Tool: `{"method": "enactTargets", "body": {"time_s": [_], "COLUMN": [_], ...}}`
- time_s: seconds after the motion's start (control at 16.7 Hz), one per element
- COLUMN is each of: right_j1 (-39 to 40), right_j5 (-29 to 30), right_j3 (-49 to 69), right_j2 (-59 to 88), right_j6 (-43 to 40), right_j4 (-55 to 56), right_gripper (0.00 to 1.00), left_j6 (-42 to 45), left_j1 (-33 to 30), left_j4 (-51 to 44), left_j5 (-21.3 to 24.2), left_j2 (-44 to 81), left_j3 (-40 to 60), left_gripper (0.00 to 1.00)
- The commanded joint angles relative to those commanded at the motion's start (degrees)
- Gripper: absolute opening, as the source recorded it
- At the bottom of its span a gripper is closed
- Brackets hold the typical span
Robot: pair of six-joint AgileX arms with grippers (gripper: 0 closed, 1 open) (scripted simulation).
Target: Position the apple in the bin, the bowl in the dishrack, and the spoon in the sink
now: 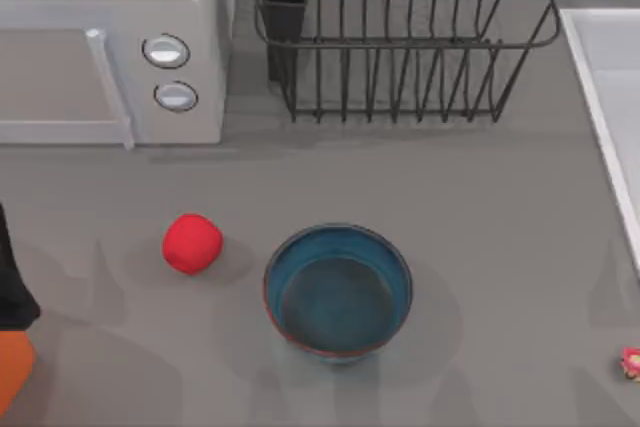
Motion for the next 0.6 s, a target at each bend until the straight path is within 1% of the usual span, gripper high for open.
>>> {"method": "enactTargets", "body": {"time_s": [0.18,0.3,0.42,0.6], "right_j1": [0.0,0.0,0.0,0.0], "right_j5": [0.0,0.0,0.0,0.0], "right_j3": [0.0,0.0,0.0,0.0], "right_j2": [0.0,0.0,0.0,0.0], "right_j6": [0.0,0.0,0.0,0.0], "right_j4": [0.0,0.0,0.0,0.0], "right_gripper": [1.00,1.00,1.00,1.00], "left_j6": [0.0,0.2,0.5,1.0], "left_j1": [-0.2,-0.9,-2.1,-4.6], "left_j4": [-0.3,-2.0,-5.0,-11.4], "left_j5": [0.0,0.1,0.1,0.1], "left_j2": [0.5,3.4,8.6,20.6], "left_j3": [0.5,2.9,7.0,15.5], "left_gripper": [1.00,1.00,1.00,1.00]}}
